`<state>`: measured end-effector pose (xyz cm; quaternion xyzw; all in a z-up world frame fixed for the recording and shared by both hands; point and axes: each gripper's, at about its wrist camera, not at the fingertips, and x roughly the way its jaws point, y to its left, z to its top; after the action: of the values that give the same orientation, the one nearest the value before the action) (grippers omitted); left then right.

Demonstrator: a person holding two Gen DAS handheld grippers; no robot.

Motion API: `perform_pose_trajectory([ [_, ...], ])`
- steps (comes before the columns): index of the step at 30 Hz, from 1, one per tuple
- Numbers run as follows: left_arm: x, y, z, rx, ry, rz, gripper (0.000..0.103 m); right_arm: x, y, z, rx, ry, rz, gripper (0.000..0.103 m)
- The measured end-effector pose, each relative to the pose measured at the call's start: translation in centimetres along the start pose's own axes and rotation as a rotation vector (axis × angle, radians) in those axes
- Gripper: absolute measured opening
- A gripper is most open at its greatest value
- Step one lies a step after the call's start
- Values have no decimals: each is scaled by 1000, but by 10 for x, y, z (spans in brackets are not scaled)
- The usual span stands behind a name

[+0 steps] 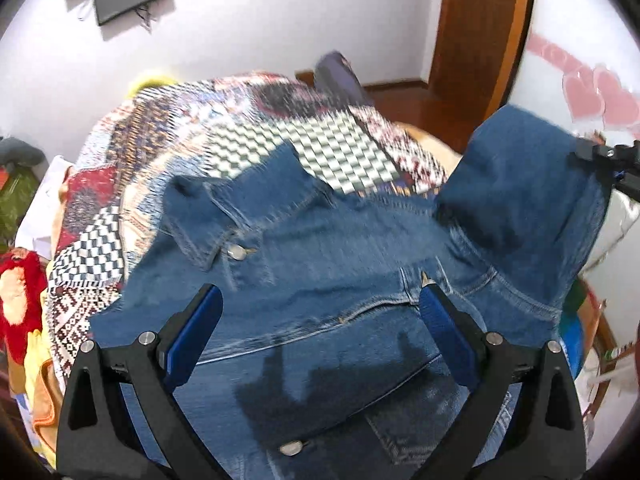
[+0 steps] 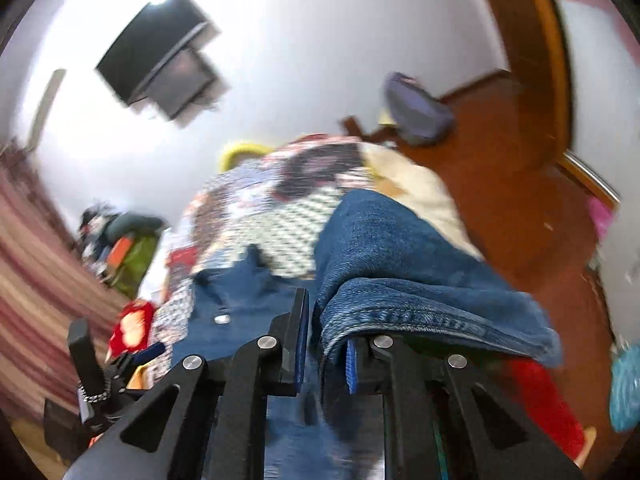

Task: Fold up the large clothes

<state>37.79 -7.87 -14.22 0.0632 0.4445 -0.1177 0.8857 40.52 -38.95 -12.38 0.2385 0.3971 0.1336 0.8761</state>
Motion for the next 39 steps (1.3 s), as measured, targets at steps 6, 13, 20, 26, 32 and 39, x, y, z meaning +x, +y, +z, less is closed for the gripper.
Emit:
perform_pose_trajectory([
  [6, -16, 30, -10, -19, -19, 52, 99, 53, 73, -24, -118, 111, 43, 13],
  [13, -26, 56, -38, -56, 9, 56, 99, 136, 95, -80, -117, 379, 32, 13],
  [20, -26, 60, -55, -59, 33, 54, 99, 149, 87, -122, -159, 547, -39, 13],
  [26, -25, 43, -60, -30, 41, 45, 99, 128, 78, -134, -164, 580, -42, 13],
  [32, -33, 15, -52, 17, 30, 12, 99, 97, 73, -136, -169, 570, 0, 13],
  [39, -35, -34, -21, 106, 15, -48, 100, 30, 52, -99, -165, 346, -88, 13],
])
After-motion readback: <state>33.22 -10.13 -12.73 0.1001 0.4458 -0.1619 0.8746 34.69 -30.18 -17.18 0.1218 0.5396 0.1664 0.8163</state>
